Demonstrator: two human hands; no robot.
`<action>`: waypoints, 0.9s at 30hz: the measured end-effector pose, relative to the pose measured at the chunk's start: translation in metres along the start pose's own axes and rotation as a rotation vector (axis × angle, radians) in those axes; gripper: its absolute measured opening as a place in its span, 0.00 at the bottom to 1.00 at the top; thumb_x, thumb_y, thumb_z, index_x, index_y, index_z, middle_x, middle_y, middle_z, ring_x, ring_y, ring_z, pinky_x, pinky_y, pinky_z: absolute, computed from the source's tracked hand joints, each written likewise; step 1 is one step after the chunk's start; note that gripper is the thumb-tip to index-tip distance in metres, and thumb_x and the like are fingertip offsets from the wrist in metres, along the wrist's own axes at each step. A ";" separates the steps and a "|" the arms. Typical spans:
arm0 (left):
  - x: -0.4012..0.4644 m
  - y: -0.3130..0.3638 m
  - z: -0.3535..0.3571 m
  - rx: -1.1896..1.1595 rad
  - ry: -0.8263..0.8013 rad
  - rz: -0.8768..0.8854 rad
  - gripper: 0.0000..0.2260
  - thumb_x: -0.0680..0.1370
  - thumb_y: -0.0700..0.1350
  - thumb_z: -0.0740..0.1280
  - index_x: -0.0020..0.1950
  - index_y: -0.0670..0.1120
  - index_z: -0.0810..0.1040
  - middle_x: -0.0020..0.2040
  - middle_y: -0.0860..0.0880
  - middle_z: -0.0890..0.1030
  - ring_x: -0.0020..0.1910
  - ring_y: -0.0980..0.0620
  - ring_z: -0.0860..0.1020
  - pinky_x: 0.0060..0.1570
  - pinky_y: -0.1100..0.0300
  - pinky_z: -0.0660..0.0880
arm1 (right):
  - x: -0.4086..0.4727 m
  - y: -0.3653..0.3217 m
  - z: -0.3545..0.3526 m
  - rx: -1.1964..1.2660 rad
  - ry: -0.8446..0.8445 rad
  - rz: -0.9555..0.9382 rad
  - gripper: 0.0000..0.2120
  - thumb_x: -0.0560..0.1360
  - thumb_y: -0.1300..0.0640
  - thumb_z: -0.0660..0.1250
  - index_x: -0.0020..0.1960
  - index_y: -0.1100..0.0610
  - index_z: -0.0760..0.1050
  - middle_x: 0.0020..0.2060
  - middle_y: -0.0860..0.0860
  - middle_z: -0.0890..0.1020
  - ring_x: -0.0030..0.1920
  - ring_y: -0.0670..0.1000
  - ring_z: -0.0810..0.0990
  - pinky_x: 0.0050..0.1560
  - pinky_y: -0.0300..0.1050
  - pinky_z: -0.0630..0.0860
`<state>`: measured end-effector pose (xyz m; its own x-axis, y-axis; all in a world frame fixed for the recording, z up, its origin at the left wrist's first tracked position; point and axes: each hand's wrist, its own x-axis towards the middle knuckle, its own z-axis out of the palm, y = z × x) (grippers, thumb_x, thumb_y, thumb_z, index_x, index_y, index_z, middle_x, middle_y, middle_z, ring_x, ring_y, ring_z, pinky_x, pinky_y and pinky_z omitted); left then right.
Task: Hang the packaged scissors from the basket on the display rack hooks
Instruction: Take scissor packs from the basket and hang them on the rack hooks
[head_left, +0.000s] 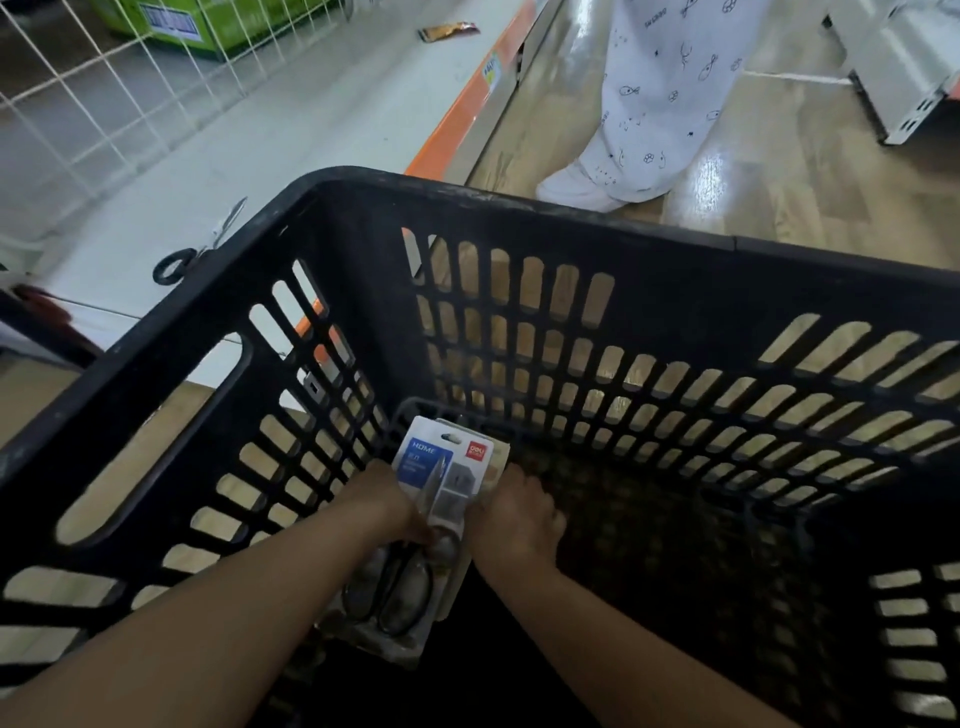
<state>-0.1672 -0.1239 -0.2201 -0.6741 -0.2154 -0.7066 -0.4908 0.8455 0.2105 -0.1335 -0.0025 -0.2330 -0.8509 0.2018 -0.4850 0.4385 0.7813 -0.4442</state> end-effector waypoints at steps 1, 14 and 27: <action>0.001 -0.002 0.002 -0.011 -0.015 0.011 0.35 0.65 0.47 0.79 0.66 0.40 0.67 0.62 0.44 0.76 0.60 0.46 0.76 0.57 0.56 0.74 | -0.001 -0.001 0.002 0.003 0.002 0.003 0.18 0.78 0.52 0.58 0.66 0.55 0.64 0.64 0.54 0.70 0.65 0.55 0.68 0.66 0.51 0.61; -0.007 0.000 -0.010 0.068 -0.060 0.147 0.25 0.67 0.47 0.78 0.53 0.46 0.64 0.51 0.49 0.70 0.49 0.51 0.70 0.42 0.60 0.69 | 0.016 0.008 -0.012 0.111 0.012 0.101 0.11 0.80 0.53 0.58 0.60 0.55 0.70 0.58 0.51 0.77 0.59 0.52 0.75 0.59 0.49 0.66; -0.010 0.000 -0.019 -0.259 -0.221 0.060 0.19 0.67 0.35 0.75 0.53 0.43 0.71 0.50 0.45 0.78 0.52 0.45 0.77 0.46 0.56 0.75 | 0.024 0.013 -0.019 0.391 -0.025 0.218 0.09 0.76 0.50 0.64 0.50 0.56 0.69 0.52 0.53 0.78 0.55 0.54 0.76 0.60 0.50 0.72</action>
<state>-0.1708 -0.1313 -0.2003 -0.5838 -0.0345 -0.8111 -0.5970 0.6953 0.4001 -0.1534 0.0232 -0.2361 -0.7211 0.3194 -0.6148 0.6876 0.4389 -0.5784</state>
